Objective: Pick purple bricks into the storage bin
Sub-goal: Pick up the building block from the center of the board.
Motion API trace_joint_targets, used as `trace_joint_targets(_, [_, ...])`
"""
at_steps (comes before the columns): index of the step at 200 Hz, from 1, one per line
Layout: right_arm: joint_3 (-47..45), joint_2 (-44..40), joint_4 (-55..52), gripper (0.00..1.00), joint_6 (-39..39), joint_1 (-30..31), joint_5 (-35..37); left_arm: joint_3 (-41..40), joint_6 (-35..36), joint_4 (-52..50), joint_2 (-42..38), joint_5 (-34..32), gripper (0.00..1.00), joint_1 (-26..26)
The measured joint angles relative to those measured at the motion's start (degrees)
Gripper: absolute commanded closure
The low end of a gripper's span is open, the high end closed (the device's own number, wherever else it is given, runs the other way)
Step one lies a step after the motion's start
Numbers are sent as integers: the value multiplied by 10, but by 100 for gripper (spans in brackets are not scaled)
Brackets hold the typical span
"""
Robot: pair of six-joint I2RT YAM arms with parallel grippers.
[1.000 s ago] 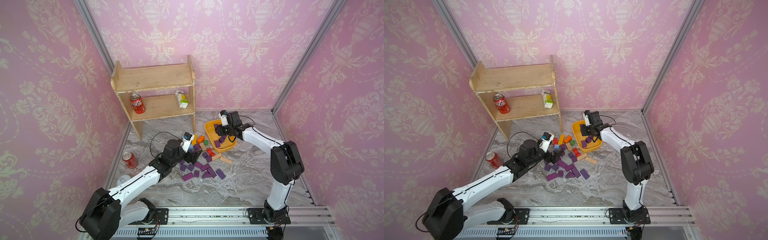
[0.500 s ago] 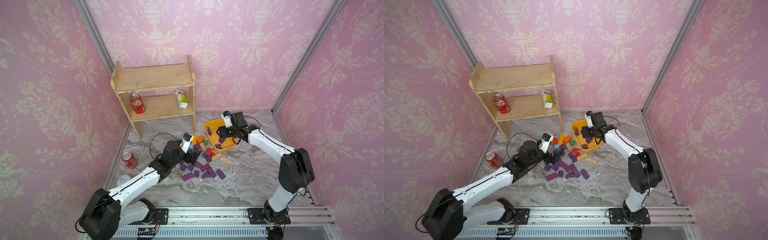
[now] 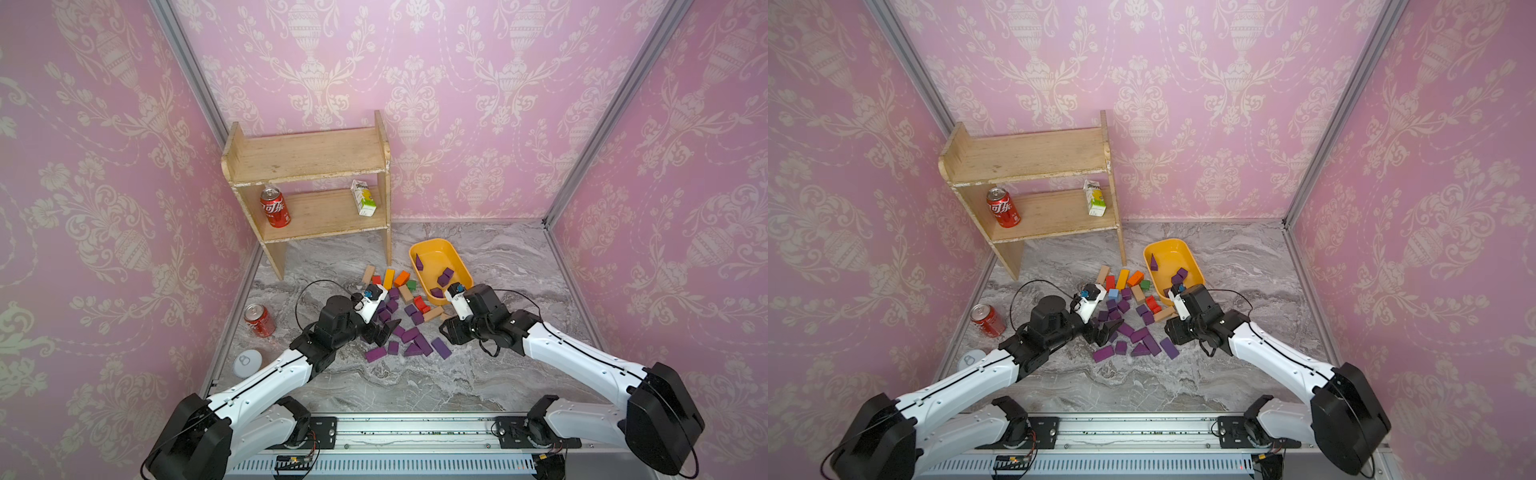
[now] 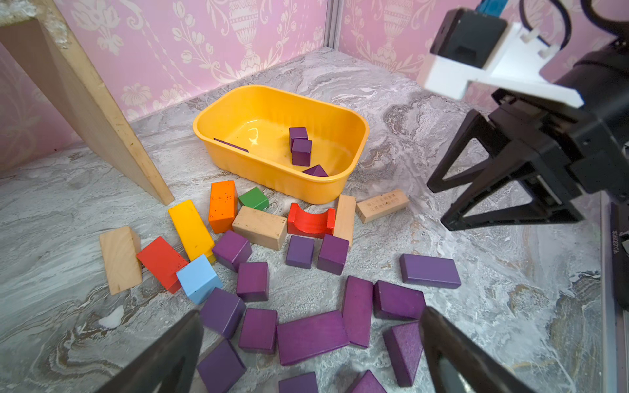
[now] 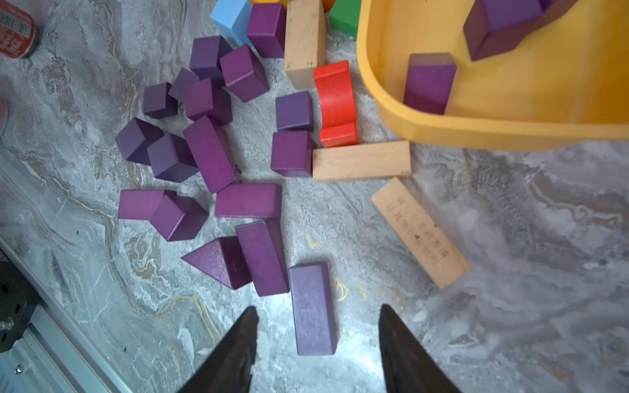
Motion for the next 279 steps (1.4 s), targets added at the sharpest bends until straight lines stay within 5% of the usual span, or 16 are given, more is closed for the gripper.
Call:
trace_joint_targets(123, [-35,81,12,48,56,78,50,-12,-38,70,68,27,1,3])
trace_joint_targets(226, [-2,149,10,59,71,81,86,-18,-49,85,83,26,1,3])
trace_joint_targets(279, [26,169,0,72,64,81,85,-18,-49,88,85,19,1,3])
